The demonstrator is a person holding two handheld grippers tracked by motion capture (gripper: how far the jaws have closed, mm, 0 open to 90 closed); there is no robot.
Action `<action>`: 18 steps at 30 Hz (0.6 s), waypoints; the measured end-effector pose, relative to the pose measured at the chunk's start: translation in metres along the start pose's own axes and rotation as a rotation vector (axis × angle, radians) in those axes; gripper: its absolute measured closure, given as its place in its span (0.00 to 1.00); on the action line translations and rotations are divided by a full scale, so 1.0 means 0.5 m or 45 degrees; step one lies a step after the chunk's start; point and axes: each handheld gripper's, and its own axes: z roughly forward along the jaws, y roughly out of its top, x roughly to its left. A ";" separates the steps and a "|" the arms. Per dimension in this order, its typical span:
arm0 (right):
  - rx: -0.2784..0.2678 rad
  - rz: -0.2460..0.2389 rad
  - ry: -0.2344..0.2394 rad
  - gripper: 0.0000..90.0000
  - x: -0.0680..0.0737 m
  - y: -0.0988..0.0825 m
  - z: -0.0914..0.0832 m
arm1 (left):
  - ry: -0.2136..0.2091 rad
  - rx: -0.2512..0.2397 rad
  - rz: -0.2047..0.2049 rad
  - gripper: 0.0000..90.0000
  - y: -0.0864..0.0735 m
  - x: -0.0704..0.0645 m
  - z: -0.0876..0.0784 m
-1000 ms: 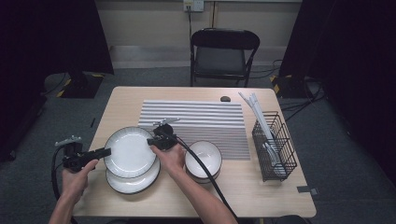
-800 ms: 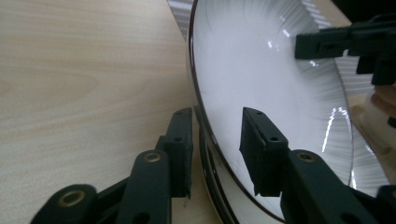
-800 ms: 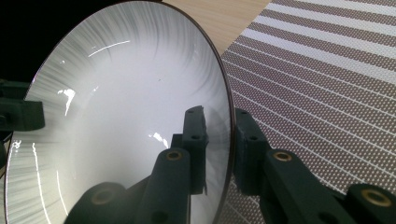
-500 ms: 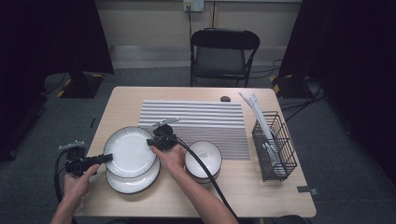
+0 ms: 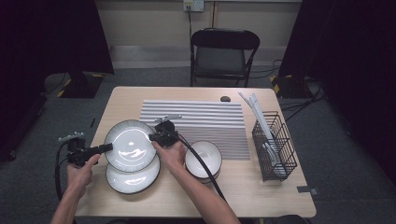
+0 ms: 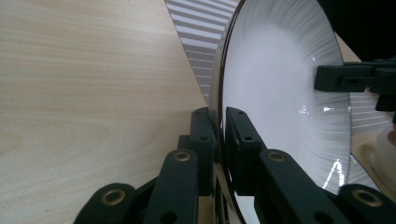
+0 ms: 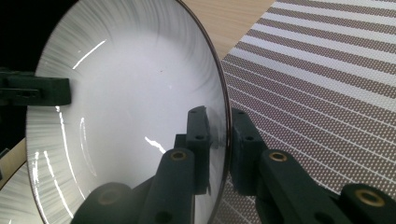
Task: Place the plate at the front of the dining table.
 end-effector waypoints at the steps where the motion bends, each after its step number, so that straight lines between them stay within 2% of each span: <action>1: 0.000 0.000 0.001 0.90 0.000 -0.001 0.000 | -0.003 -0.005 -0.003 0.91 -0.002 0.000 -0.001; 4: 0.005 0.006 0.006 0.90 0.001 -0.003 0.002 | -0.014 -0.005 -0.010 0.91 -0.007 0.003 -0.003; 7: 0.008 0.002 0.000 0.90 0.003 -0.004 0.002 | 0.004 0.010 0.013 0.90 -0.008 -0.002 -0.003; 11: 0.007 -0.004 -0.002 0.90 0.005 -0.005 0.004 | 0.020 0.036 0.005 0.77 -0.017 -0.011 -0.002; 13: 0.007 -0.004 0.003 0.90 0.005 -0.006 0.005 | 0.001 0.034 -0.014 0.77 -0.024 -0.014 -0.008; 16: 0.007 -0.005 0.001 0.91 0.006 -0.005 0.005 | 0.025 0.063 -0.009 0.72 -0.033 -0.026 -0.017; 18: 0.009 -0.005 -0.003 0.91 0.007 -0.006 0.006 | 0.023 0.065 -0.013 0.72 -0.037 -0.027 -0.018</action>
